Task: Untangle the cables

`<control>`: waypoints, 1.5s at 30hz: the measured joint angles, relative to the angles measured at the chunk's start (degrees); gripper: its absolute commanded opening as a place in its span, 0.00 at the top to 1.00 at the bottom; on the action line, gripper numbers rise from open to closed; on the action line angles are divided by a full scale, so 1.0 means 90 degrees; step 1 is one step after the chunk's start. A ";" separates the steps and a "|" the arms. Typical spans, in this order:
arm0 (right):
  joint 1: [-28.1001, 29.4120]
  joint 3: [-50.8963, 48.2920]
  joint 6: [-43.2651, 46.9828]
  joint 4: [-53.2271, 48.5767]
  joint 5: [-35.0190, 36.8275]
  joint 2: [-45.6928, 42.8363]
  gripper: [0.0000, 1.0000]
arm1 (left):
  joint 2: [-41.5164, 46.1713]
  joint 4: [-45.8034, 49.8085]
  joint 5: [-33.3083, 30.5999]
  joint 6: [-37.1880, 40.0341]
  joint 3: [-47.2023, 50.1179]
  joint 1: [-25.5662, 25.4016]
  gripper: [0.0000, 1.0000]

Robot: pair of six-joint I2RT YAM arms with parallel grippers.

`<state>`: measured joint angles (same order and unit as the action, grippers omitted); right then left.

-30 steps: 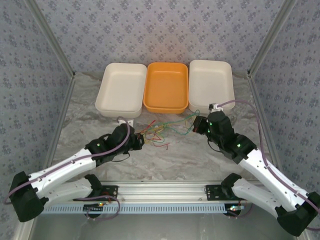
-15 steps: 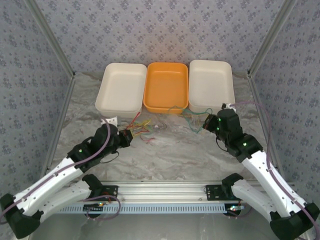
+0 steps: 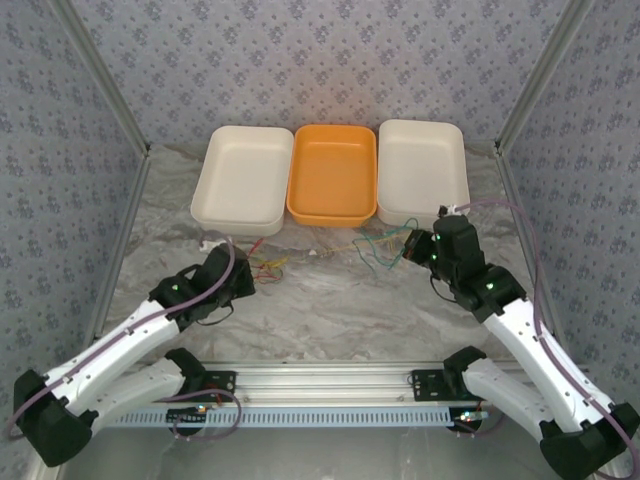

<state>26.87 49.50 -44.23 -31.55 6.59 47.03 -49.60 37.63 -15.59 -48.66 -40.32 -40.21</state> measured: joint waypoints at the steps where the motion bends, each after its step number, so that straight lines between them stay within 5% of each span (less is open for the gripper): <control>1: 0.0000 0.0051 0.0029 -0.0007 -0.0053 0.0002 1.00 | 0.0044 -0.0044 0.0027 0.0002 0.0039 0.0112 1.00; 7: 0.0240 0.0189 0.0262 0.0209 -0.0629 0.0600 1.00 | -0.0063 -0.0537 0.0386 0.0131 0.0447 0.0376 0.97; 8: 0.0347 0.0134 0.0291 0.0306 -0.0697 0.0760 1.00 | -0.0175 -0.0571 0.0430 0.0155 0.0461 0.0384 0.85; 10: 0.0527 -0.0119 0.0304 0.0529 -0.0821 0.0967 1.00 | -0.0418 -0.0644 0.0520 0.0243 0.0461 0.0386 0.45; 12: 0.0617 -0.0420 0.0304 0.0661 -0.0913 0.1001 1.00 | -0.0534 -0.0707 0.0622 0.0294 0.0461 0.0386 0.32; 15: 0.0634 -0.0568 0.0313 0.0707 -0.1001 0.1003 1.00 | -0.0440 -0.0692 0.0755 0.0342 0.0461 0.0386 0.29; 26: 0.0646 -0.0566 0.0566 0.1149 -0.1217 0.1217 1.00 | 0.0947 -0.0495 0.1528 -0.0012 -0.0359 0.0291 0.23; 34: 0.0656 -0.0568 0.0588 0.1508 -0.1440 0.1217 1.00 | -0.0525 -0.2263 0.1996 -0.1229 -0.0250 -0.0962 0.33; 39: 0.0641 -0.0568 0.0580 0.1627 -0.1508 0.1217 1.00 | -0.1365 -0.2863 0.1797 -0.1345 -0.0260 -0.1503 0.61; 45: 0.0311 -0.0454 0.0464 0.1523 -0.1819 0.1418 1.00 | -0.1200 -0.2640 0.0760 -0.0206 -0.0308 -0.1916 0.52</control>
<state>29.67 45.41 -40.05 -17.85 -9.78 59.79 -60.40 13.87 -8.75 -50.52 -43.09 -57.45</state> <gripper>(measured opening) 0.055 0.432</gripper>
